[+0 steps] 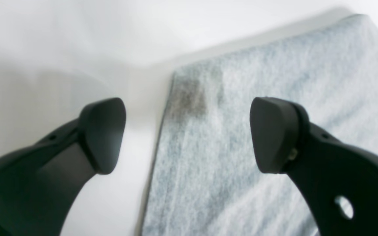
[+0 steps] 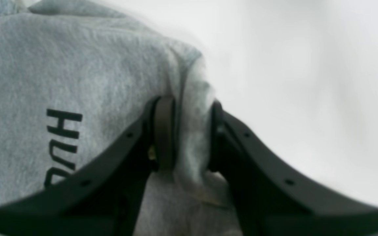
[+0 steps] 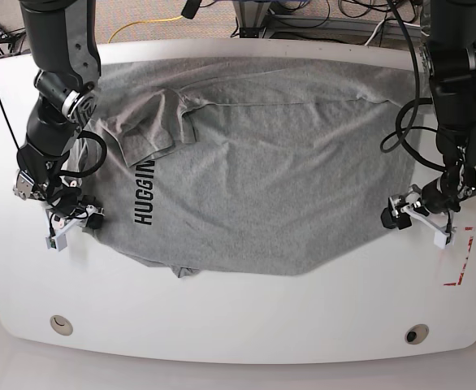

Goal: Fold the T-shirt properly
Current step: 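Release the fold and grasp the shirt's folded edge with both grippers, then lift the shirt with both grippers and fold it over toward the collar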

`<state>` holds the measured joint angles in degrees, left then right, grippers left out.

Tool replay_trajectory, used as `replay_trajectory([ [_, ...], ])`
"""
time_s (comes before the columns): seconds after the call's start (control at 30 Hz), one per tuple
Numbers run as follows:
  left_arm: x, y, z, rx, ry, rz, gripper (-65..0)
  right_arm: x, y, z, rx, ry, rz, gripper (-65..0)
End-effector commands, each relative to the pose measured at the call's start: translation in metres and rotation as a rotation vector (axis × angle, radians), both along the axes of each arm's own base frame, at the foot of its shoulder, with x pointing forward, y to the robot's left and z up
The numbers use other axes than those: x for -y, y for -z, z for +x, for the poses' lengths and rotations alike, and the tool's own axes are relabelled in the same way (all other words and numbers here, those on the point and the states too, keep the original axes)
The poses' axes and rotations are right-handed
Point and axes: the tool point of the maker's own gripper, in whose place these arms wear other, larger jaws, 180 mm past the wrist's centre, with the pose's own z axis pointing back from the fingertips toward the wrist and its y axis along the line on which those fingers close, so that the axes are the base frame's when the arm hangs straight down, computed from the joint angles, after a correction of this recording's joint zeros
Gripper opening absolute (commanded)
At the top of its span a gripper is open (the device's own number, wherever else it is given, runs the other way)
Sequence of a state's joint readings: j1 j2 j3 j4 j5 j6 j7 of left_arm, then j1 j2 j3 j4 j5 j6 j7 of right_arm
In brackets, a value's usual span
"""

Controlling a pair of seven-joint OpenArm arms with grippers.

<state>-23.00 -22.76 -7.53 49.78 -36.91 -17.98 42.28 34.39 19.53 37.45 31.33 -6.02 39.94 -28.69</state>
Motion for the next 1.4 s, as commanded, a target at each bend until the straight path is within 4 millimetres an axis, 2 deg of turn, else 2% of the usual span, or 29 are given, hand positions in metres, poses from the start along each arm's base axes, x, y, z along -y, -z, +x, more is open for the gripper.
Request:
replay_trajectory([
  [0.0,0.007,-0.008,0.009,0.002,0.037,0.017,-8.9,0.008,-0.012,0.008,0.018,0.002,-0.019,-50.4],
  [0.13,0.032,-0.002,0.011,-0.002,0.076,-0.004,-9.3,0.008,-0.013,0.008,0.020,0.003,-0.017,-51.0],
  [0.23,0.045,0.002,0.012,-0.006,0.084,-0.026,-14.4,0.008,-0.013,0.008,0.020,0.003,-0.017,-51.2],
  [0.3,0.051,0.003,0.012,-0.006,0.087,-0.035,-20.1,0.008,-0.013,0.008,0.021,0.003,-0.018,-51.2],
  [0.47,0.056,0.003,0.014,0.005,0.087,-0.044,-39.6,0.008,-0.012,0.008,0.018,0.001,-0.022,-52.2],
  [0.6,0.052,-0.004,0.022,0.060,0.061,-0.038,-60.1,0.008,-0.014,0.009,0.019,-0.001,-0.024,-65.0],
  [0.63,0.051,-0.005,0.023,0.066,0.059,-0.038,-63.9,0.009,-0.015,0.010,0.022,0.000,-0.026,-65.0],
  [0.8,0.052,-0.013,0.027,0.086,0.065,-0.035,-65.0,0.012,-0.023,0.015,0.022,-0.003,-0.034,-65.0],
  [0.93,0.045,-0.044,0.033,0.132,0.104,0.019,-65.0,0.026,-0.046,0.019,0.018,-0.011,-0.109,-65.0],
  [1.03,0.050,-0.066,0.037,0.176,0.139,0.045,-65.0,0.040,-0.061,0.013,0.016,-0.007,-0.188,-65.0],
  [1.23,0.038,-0.107,0.039,0.243,0.111,0.067,-65.0,0.032,-0.102,0.022,0.038,-0.084,-0.364,-65.0],
  [1.37,0.040,-0.133,0.042,0.300,0.124,0.089,-65.0,0.027,-0.122,0.028,0.049,-0.121,-0.441,-65.0],
])
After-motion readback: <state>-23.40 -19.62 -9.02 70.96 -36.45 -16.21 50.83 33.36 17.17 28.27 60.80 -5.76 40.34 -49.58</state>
